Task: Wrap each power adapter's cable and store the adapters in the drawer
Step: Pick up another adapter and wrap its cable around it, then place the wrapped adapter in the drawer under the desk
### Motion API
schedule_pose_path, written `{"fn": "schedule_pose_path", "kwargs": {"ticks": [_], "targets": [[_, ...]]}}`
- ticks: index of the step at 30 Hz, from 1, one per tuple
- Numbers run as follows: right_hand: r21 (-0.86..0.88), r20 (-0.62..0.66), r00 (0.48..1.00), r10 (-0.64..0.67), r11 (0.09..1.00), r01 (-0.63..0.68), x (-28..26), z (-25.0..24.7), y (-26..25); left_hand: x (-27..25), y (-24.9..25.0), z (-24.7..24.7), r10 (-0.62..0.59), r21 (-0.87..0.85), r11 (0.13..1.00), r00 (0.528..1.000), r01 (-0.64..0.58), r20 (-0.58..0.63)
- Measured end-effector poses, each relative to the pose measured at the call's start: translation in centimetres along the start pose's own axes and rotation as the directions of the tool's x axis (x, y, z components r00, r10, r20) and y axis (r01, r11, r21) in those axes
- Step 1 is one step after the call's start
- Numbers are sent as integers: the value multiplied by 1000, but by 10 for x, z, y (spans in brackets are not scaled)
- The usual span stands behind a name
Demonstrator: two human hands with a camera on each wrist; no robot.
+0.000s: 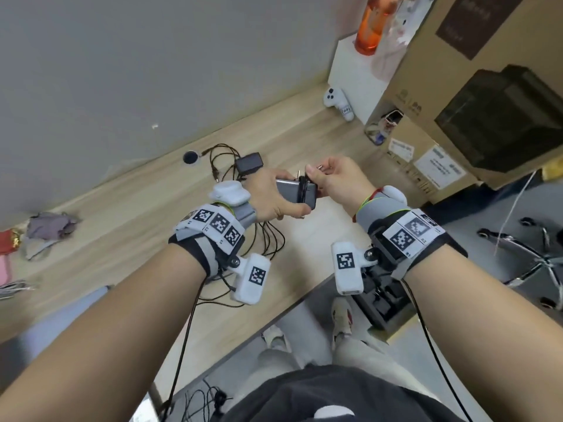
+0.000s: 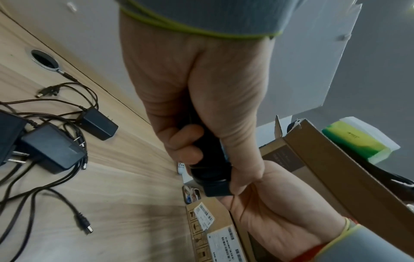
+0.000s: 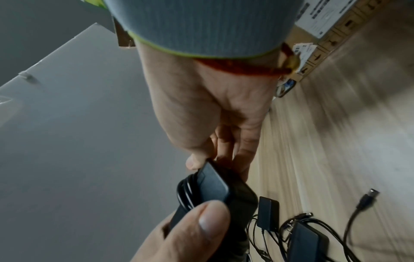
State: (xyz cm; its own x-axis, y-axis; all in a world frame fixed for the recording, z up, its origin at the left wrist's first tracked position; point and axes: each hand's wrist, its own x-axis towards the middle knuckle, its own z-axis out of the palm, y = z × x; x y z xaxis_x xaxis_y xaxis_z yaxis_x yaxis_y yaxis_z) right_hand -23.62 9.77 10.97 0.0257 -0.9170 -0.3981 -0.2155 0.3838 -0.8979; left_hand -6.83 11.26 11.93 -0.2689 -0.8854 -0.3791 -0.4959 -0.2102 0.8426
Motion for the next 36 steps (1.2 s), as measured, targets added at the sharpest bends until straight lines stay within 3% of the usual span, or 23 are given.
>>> {"fn": "schedule_pose_path", "kwargs": {"ticks": [4, 8, 12, 20, 23, 25, 30, 36], "targets": [[113, 81, 996, 23, 993, -32, -6, 1, 9, -13, -5, 7, -58, -117, 991, 998, 57, -10], [98, 193, 978, 81, 990, -101, -16, -8, 14, -25, -3, 22, -78, -210, 976, 994, 62, -71], [92, 308, 946, 101, 987, -135, -30, -49, 32, -24, 14, 64, -135, -283, 953, 987, 107, -82], [61, 163, 970, 178, 980, -190, -48, -163, 95, 1, 25, 180, -198, -222, 960, 976, 174, -94], [-41, 178, 956, 233, 972, -230, -51, -208, 128, 14, 19, 234, -224, -145, 966, 973, 213, -61], [-125, 164, 950, 265, 961, -247, -52, -236, 153, 23, 15, 275, -246, -205, 950, 969, 237, -22], [-238, 123, 930, 346, 920, -311, -41, -267, 216, 39, -11, 335, -334, -239, 911, 941, 336, 52], [-265, 78, 873, 481, 854, -447, -16, -268, 291, 52, -71, 375, -427, -143, 884, 894, 444, 136]]}}
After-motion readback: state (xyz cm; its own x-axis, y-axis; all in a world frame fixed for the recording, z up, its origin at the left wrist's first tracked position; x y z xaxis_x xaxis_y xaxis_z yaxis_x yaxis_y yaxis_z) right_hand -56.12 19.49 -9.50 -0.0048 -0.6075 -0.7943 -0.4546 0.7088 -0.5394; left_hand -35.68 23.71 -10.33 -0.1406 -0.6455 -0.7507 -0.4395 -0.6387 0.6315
